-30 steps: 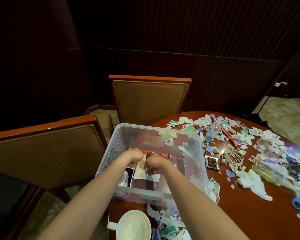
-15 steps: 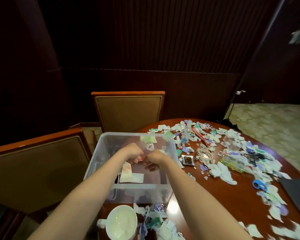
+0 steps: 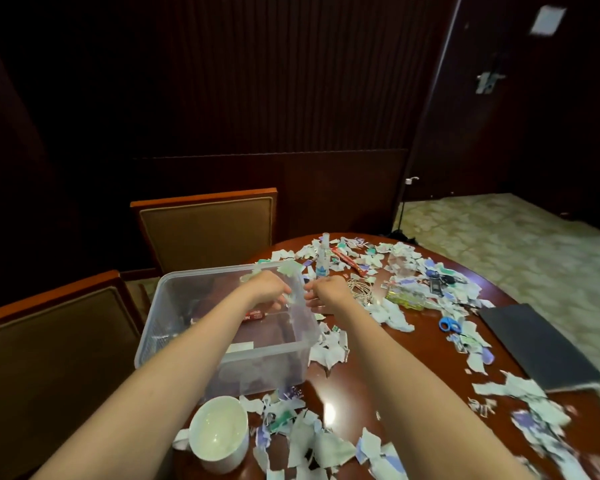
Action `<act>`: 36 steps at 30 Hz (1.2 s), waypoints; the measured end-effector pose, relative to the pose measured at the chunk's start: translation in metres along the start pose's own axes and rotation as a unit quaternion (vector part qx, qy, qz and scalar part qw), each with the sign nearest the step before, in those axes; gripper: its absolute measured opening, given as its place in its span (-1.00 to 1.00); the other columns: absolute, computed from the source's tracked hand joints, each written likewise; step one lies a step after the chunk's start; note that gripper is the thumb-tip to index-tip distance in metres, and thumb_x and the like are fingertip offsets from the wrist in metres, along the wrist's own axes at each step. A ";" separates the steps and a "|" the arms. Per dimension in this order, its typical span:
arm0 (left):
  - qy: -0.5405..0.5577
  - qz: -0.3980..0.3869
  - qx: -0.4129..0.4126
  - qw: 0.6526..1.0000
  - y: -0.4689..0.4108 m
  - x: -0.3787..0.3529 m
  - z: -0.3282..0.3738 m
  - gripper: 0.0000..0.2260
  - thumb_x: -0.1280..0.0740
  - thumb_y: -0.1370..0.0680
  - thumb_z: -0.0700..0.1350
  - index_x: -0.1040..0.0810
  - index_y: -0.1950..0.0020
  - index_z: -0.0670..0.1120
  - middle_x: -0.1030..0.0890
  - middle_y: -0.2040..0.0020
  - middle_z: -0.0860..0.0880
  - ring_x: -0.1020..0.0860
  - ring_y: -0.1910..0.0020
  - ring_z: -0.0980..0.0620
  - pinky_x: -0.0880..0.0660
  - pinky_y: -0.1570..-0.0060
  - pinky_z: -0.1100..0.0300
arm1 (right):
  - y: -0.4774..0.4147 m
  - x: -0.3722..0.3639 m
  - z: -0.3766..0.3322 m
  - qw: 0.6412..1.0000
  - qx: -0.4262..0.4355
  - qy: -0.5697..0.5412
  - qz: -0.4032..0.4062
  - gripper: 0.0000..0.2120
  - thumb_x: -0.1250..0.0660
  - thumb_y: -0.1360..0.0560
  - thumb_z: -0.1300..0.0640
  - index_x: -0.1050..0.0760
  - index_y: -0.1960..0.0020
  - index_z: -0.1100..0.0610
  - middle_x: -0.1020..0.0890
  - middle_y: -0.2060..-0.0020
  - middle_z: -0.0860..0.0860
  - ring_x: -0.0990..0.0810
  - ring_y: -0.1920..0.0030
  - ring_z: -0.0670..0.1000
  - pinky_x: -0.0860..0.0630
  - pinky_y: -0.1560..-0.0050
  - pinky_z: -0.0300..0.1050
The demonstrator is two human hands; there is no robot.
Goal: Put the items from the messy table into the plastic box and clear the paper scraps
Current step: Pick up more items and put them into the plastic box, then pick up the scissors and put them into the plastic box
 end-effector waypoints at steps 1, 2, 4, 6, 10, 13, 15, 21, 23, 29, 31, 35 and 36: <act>0.006 -0.007 -0.005 1.000 0.001 -0.005 0.004 -0.72 -0.08 -0.61 -0.35 -0.47 -0.25 -0.30 -0.46 0.07 -0.17 -0.38 0.33 0.06 -0.37 0.49 0.33 | 0.000 0.004 0.003 1.000 -0.001 -0.003 0.009 -0.79 -0.15 -0.58 0.29 -0.53 -0.10 0.32 -0.52 0.31 0.12 -0.49 0.35 0.00 -0.50 0.22 -0.15; 0.007 -0.010 -0.011 1.000 0.001 -0.009 0.007 -0.71 -0.07 -0.61 -0.34 -0.47 -0.26 -0.29 -0.45 0.02 -0.17 -0.38 0.32 0.06 -0.37 0.49 0.34 | 0.000 0.009 0.006 1.000 -0.004 -0.007 0.015 -0.80 -0.18 -0.57 0.28 -0.54 -0.08 0.32 -0.53 0.31 0.12 -0.50 0.36 0.00 -0.49 0.25 -0.15; -0.009 -0.010 -0.026 1.000 0.000 -0.021 0.016 -0.69 -0.05 -0.62 -0.32 -0.50 -0.25 -0.25 -0.46 0.03 -0.15 -0.38 0.33 0.06 -0.39 0.35 0.31 | 0.000 0.020 0.012 0.999 -0.012 -0.020 0.023 -0.83 -0.19 -0.56 0.30 -0.55 0.03 0.32 -0.52 0.34 0.13 -0.47 0.40 0.02 -0.44 0.34 -0.16; -0.032 -0.010 -0.045 0.998 -0.002 -0.034 0.025 -0.70 -0.07 -0.61 -0.32 -0.52 -0.23 -0.23 -0.49 0.04 -0.14 -0.41 0.33 0.06 -0.40 0.20 0.23 | 0.002 0.034 0.018 0.999 -0.023 -0.026 0.030 -0.83 -0.18 -0.55 0.33 -0.52 0.14 0.28 -0.50 0.37 0.14 -0.44 0.43 0.01 -0.42 0.37 -0.17; -0.049 -0.029 -0.054 0.997 -0.010 -0.066 0.036 -0.70 -0.08 -0.60 -0.33 -0.52 -0.23 -0.23 -0.53 0.04 -0.14 -0.44 0.33 0.06 -0.39 0.31 0.27 | 0.002 0.064 0.027 0.999 -0.032 0.002 0.039 -0.82 -0.19 -0.55 0.33 -0.51 0.18 0.22 -0.49 0.39 0.08 -0.41 0.45 -0.02 -0.26 0.55 -0.28; -0.058 -0.045 -0.046 0.996 -0.014 -0.089 0.046 -0.69 -0.05 -0.61 -0.33 -0.51 -0.24 -0.22 -0.51 0.19 -0.07 -0.42 0.36 0.07 -0.36 0.36 0.29 | -0.005 0.087 0.038 0.998 -0.041 -0.001 0.043 -0.74 -0.19 -0.55 0.32 -0.45 0.29 0.16 -0.52 0.38 0.08 -0.44 0.44 -0.01 -0.27 0.57 -0.27; -0.050 -0.061 -0.038 0.996 -0.018 -0.104 0.052 -0.69 -0.04 -0.62 -0.33 -0.51 -0.22 -0.24 -0.47 0.26 -0.05 -0.38 0.39 0.06 -0.32 0.38 0.28 | -0.007 0.102 0.044 0.997 -0.057 0.002 0.047 -0.76 -0.17 -0.55 0.34 -0.48 0.25 0.19 -0.53 0.35 0.10 -0.47 0.47 0.00 -0.30 0.55 -0.27; -0.066 -0.094 -0.024 0.993 -0.032 -0.148 0.061 -0.74 -0.01 -0.61 -0.32 -0.48 0.01 -0.17 -0.46 0.29 -0.07 -0.36 0.43 0.06 -0.28 0.42 0.27 | -0.020 0.147 0.071 0.993 -0.080 0.051 0.068 -0.79 -0.15 -0.55 0.33 -0.56 -0.02 0.24 -0.54 0.36 0.07 -0.45 0.48 -0.04 -0.31 0.46 -0.24; -0.065 -0.104 -0.008 0.992 -0.037 -0.161 0.060 -0.75 -0.03 -0.61 -0.33 -0.47 0.10 -0.18 -0.45 0.30 -0.09 -0.34 0.44 0.05 -0.25 0.42 0.27 | -0.026 0.158 0.081 0.991 -0.100 0.047 0.069 -0.81 -0.16 -0.56 0.32 -0.53 0.12 0.20 -0.52 0.38 0.05 -0.45 0.43 -0.02 -0.36 0.38 -0.20; -0.102 -0.106 -0.011 0.989 -0.062 -0.199 0.064 -0.71 -0.05 -0.61 -0.30 -0.52 -0.18 -0.23 -0.49 0.28 -0.05 -0.42 0.41 0.05 -0.35 0.40 0.26 | -0.050 0.188 0.111 0.989 -0.120 0.028 0.085 -0.81 -0.19 -0.54 0.32 -0.58 0.07 0.27 -0.53 0.40 0.06 -0.46 0.44 0.00 -0.36 0.40 -0.21; -0.121 -0.108 -0.026 0.986 -0.073 -0.213 0.069 -0.70 -0.06 -0.60 -0.30 -0.53 -0.19 -0.24 -0.49 0.29 -0.04 -0.43 0.41 0.07 -0.37 0.43 0.28 | -0.060 0.200 0.121 0.987 -0.129 0.026 0.094 -0.77 -0.19 -0.52 0.35 -0.54 0.26 0.22 -0.52 0.39 0.08 -0.45 0.44 0.02 -0.32 0.44 -0.20; -0.172 -0.096 -0.076 0.978 -0.092 -0.235 0.082 -0.68 -0.08 -0.56 -0.31 -0.56 -0.18 -0.18 -0.55 0.11 -0.09 -0.57 0.14 -0.09 -0.50 0.27 0.17 | -0.086 0.225 0.136 0.977 -0.138 0.086 0.137 -0.82 -0.21 -0.48 0.30 -0.53 0.26 0.23 -0.53 0.22 0.15 -0.49 0.20 0.09 -0.41 0.25 -0.12; -0.191 -0.089 -0.088 0.974 -0.097 -0.240 0.086 -0.69 -0.09 -0.56 -0.31 -0.56 -0.18 -0.17 -0.56 0.00 -0.12 -0.57 -0.03 -0.15 -0.53 0.11 0.11 | -0.090 0.231 0.138 0.973 -0.137 0.101 0.154 -0.83 -0.19 -0.49 0.27 -0.55 0.15 0.27 -0.52 0.19 0.15 -0.48 0.17 0.09 -0.43 0.21 -0.12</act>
Point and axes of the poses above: each hand's wrist, its own y-axis away from the middle knuckle, its own x-axis out of the back of the hand, z = x × y, the point moved 1 cm from there along -y, towards the middle knuckle
